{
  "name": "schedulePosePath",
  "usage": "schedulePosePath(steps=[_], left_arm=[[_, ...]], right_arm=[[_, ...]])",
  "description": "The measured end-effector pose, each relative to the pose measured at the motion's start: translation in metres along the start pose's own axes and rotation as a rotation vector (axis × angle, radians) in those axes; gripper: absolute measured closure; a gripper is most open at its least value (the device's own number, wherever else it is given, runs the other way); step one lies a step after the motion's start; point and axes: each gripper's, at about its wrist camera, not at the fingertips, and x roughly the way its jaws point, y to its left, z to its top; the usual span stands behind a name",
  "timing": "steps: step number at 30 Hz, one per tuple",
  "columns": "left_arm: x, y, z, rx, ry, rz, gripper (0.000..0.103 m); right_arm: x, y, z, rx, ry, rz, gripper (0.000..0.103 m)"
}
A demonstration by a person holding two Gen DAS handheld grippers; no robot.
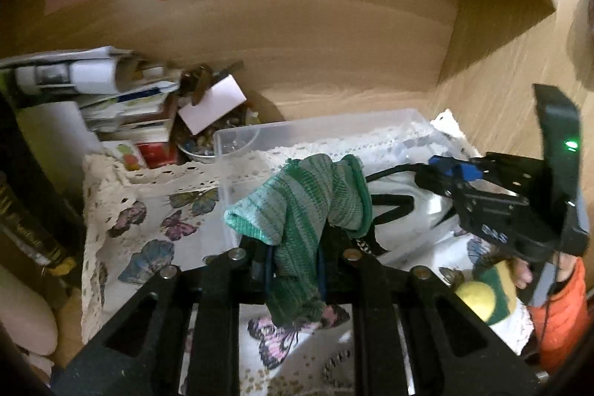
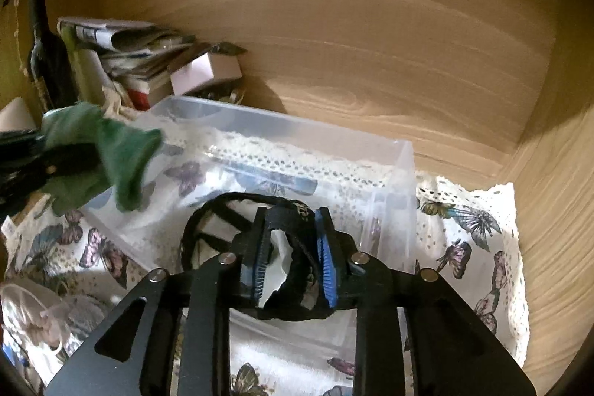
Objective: Organize soft objects
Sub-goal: 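Carry the sock and mask into the clear box while both tools open to release, then grasp the white cloth with the left tool while the right tool grasps the yellow sponge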
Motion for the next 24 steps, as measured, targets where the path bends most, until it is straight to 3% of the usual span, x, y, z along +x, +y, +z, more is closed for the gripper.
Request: schedulePosePath(steps=[5, 6, 9, 13, 15, 17, 19, 22, 24], left_arm=[[0.016, -0.008, 0.007, 0.037, 0.047, 0.013, 0.081], [0.018, -0.008, 0.008, 0.039, 0.084, -0.02, 0.074], [0.017, -0.008, 0.008, 0.04, 0.096, -0.026, 0.051], [0.004, -0.007, 0.007, 0.037, 0.067, -0.014, 0.039], [-0.008, -0.008, 0.007, 0.04, 0.042, -0.013, 0.031], [-0.025, -0.009, 0.006, 0.043, -0.002, -0.01, 0.022], [-0.04, -0.011, 0.004, 0.051, -0.042, -0.004, 0.014], [-0.063, -0.013, -0.003, 0.057, -0.095, -0.009, 0.004], [-0.075, -0.015, -0.009, 0.054, -0.11, -0.03, 0.003]], right_arm=[[-0.009, 0.001, -0.006, -0.012, -0.017, 0.0, 0.051], [-0.012, 0.001, -0.007, -0.017, -0.029, -0.017, 0.047], [-0.021, 0.002, -0.009, -0.026, -0.045, -0.02, 0.042], [-0.04, 0.002, -0.011, -0.008, -0.09, -0.015, 0.03], [-0.054, 0.005, -0.013, -0.002, -0.121, -0.018, 0.029], [-0.067, 0.008, -0.015, 0.004, -0.153, -0.024, 0.026], [-0.082, 0.012, -0.018, 0.013, -0.194, -0.039, 0.016], [-0.103, 0.016, -0.024, 0.015, -0.248, -0.064, 0.012], [-0.115, 0.016, -0.03, 0.017, -0.277, -0.072, 0.005]])
